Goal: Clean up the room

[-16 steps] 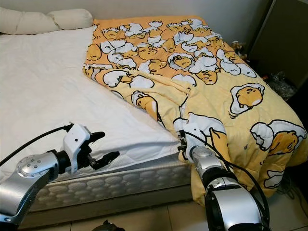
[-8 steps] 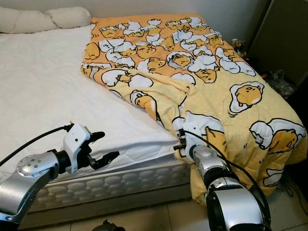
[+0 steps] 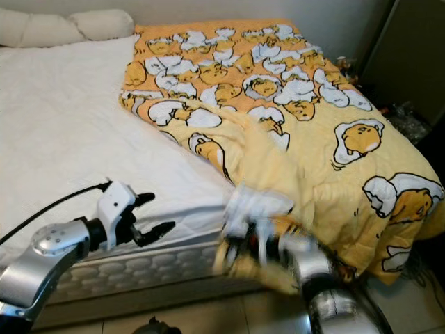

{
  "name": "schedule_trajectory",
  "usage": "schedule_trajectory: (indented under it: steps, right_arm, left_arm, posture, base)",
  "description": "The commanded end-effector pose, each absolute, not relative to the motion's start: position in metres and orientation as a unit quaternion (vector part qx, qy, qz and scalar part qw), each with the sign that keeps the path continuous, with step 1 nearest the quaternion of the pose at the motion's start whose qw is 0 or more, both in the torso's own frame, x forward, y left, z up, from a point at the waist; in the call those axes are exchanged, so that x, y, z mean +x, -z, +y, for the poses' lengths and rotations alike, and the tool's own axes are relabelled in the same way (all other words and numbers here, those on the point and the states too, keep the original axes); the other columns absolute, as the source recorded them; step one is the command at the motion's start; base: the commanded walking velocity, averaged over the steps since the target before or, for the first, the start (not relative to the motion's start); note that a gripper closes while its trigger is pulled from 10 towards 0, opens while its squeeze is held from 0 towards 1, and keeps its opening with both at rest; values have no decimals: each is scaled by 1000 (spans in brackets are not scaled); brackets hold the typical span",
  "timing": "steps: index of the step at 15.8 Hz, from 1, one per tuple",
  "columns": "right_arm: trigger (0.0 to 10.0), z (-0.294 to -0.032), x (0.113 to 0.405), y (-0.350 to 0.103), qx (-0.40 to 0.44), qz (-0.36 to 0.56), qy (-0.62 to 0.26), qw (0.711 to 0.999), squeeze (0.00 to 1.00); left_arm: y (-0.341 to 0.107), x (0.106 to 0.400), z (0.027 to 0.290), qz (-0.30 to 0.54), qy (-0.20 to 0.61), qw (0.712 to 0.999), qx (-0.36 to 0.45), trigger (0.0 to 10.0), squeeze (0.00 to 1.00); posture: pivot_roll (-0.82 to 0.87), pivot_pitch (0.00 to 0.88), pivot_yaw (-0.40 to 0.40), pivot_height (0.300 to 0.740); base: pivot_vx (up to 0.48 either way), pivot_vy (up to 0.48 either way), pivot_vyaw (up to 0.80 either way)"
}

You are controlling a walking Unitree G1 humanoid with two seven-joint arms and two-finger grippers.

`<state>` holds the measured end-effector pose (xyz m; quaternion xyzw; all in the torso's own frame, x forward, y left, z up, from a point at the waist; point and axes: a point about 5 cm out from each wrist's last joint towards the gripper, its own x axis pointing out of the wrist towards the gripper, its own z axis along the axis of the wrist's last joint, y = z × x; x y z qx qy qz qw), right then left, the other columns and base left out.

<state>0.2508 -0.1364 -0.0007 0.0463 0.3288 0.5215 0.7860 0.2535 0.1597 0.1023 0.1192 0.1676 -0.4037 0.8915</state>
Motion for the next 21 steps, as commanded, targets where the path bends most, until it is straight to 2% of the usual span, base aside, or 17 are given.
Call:
schedule_trajectory:
  steps: [1, 2, 3, 4, 5, 6, 7, 8, 9, 10, 13, 16, 20, 21]
  right_arm:
    - [0, -123, 241, -5, 66, 326, -576, 747, 0]
    - [0, -119, 236, -6, 77, 326, -590, 734, 0]
    - [0, -110, 217, -14, 107, 334, -647, 677, 0]
    - [0, -108, 211, -16, 113, 339, -661, 660, 0]
    - [0, -113, 198, -13, 87, 369, -682, 626, 0]
    - [0, -114, 198, -9, 52, 364, -676, 638, 0]
    - [10000, -116, 204, -3, 7, 356, -647, 674, 0]
    - [10000, -117, 222, 0, -13, 338, -578, 742, 0]
    - [10000, -117, 227, -1, -10, 329, -558, 762, 133]
    - [10000, -115, 234, -9, 12, 318, -531, 785, 1000]
    - [10000, -112, 236, -15, 14, 302, -526, 795, 1000]
    - [10000, -113, 240, -11, -21, 300, -499, 812, 1000]
    - [10000, -123, 260, -30, 1, 246, -429, 869, 1000]
    - [10000, -129, 267, -37, 10, 225, -395, 891, 1000]
  left_arm:
    - [-105, 255, 159, 163, 410, 889, 126, 10000, 0]
    - [-105, 254, 159, 164, 411, 888, 127, 10000, 0]
    - [-104, 250, 161, 170, 419, 883, 126, 10000, 0]
    - [-104, 249, 161, 172, 421, 881, 127, 10000, 0]
    - [-103, 246, 162, 176, 424, 879, 126, 10000, 0]
    - [-102, 245, 163, 177, 424, 879, 126, 10000, 0]
    - [-101, 244, 164, 180, 424, 878, 128, 10000, 0]
    - [-100, 245, 163, 180, 421, 879, 134, 10000, 0]
    - [-100, 246, 163, 179, 420, 880, 135, 10000, 0]
    - [-100, 247, 161, 177, 419, 881, 135, 10000, 0]
    - [-99, 250, 160, 176, 417, 881, 135, 10000, 0]
    - [-98, 261, 158, 173, 400, 890, 137, 10000, 0]
    - [-91, 280, 152, 163, 346, 917, 111, 10000, 0]
    - [-88, 289, 144, 156, 340, 923, 88, 10000, 0]
  posture:
    - [-12, 0, 45, 740]
    - [-9, 0, 46, 740]
    - [-2, 0, 46, 740]
    - [2, 0, 47, 740]
    - [1, 0, 47, 740]
    - [-1, 0, 47, 740]
    - [-2, 0, 47, 740]
    - [-1, 0, 46, 740]
    - [-1, 0, 45, 740]
    - [-2, 0, 46, 740]
    - [-17, 0, 45, 740]
    - [-27, 0, 37, 740]
    - [-19, 0, 22, 740]
    - [-27, 0, 22, 740]
  base:
    - [0, 0, 0]
    - [0, 0, 0]
    - [0, 0, 0]
    - [0, 0, 0]
    - [0, 0, 0]
    - [0, 0, 0]
    - [0, 0, 0]
    - [0, 0, 0]
    - [0, 0, 0]
    - [0, 0, 0]
    - [0, 0, 0]
    - [0, 0, 0]
    - [0, 0, 0]
    - [0, 0, 0]
